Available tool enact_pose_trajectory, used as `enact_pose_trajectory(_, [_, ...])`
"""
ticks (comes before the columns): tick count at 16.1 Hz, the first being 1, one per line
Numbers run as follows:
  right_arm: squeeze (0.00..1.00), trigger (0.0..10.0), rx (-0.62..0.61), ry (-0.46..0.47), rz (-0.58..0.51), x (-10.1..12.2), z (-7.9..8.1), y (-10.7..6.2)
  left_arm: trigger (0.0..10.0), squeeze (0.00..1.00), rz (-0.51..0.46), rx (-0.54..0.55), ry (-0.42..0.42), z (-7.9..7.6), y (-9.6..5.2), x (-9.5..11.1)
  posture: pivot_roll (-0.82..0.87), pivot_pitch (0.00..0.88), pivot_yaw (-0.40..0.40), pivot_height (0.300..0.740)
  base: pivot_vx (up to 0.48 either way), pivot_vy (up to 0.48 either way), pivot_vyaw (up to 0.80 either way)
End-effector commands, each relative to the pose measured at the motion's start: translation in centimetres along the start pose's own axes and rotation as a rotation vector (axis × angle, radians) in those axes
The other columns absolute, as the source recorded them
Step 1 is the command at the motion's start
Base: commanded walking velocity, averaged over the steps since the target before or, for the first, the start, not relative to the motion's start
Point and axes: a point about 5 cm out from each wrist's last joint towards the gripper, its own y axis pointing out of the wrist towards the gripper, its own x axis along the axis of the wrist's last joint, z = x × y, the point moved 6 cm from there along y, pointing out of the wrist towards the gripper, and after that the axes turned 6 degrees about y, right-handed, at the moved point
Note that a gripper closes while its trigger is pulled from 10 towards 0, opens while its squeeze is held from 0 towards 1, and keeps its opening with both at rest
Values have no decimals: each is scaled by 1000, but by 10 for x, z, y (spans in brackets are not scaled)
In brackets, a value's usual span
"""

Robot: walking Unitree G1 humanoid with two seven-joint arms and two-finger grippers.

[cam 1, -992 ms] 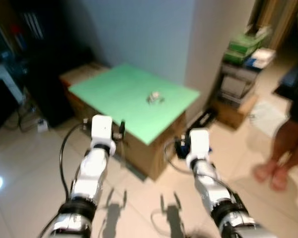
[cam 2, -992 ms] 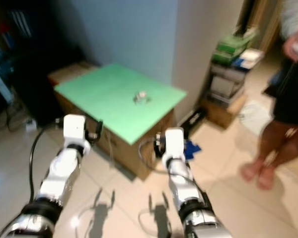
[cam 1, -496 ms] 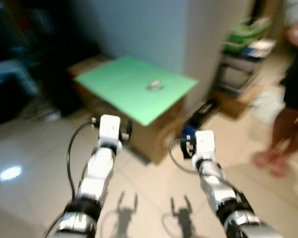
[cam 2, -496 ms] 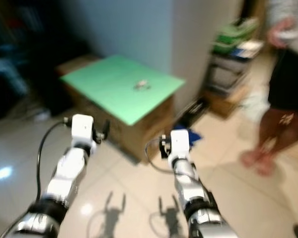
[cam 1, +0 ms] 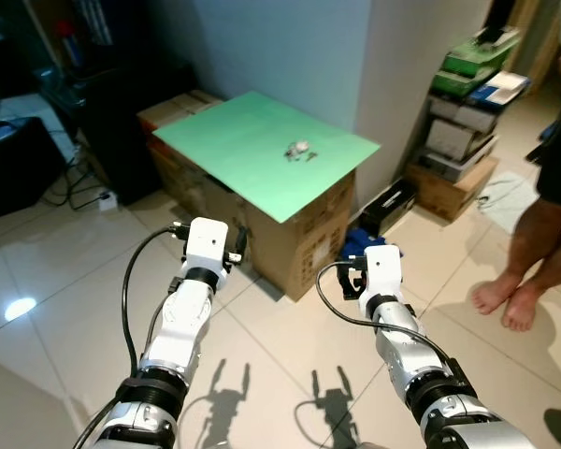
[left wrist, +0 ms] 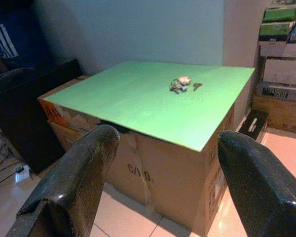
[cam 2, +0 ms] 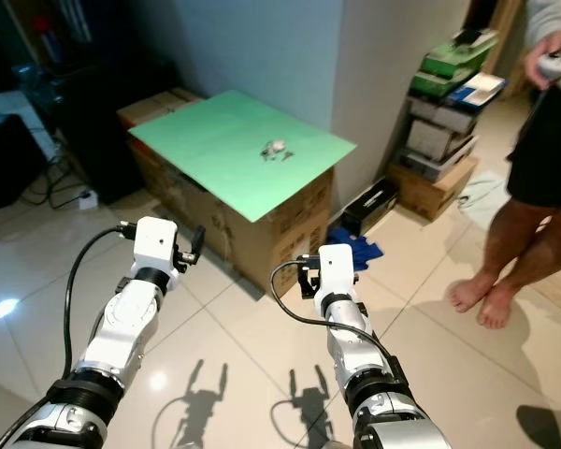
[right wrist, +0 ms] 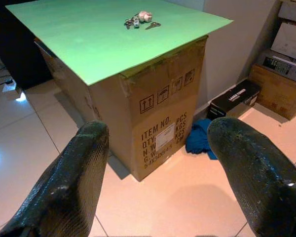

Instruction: Hang keys on a hook

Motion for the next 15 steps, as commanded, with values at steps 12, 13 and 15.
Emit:
enact_pose_trajectory(12, [0, 10000, 3, -17, 23, -2, 3, 2, 10000, 0, -5, -18, -15, -3, 4, 4, -79, 0, 85, 740, 0, -400, 0])
enact_pose_trajectory(13, [0, 10000, 6, -22, 28, -3, 4, 2, 10000, 0, 8, -14, -17, -2, 5, 2, -78, 0, 85, 740, 0, 0, 0])
enact_pose_trajectory(15, [0, 10000, 6, -20, 34, -4, 4, 2, 10000, 0, 13, -7, 12, 1, 5, 1, -68, 0, 86, 740, 0, 0, 0])
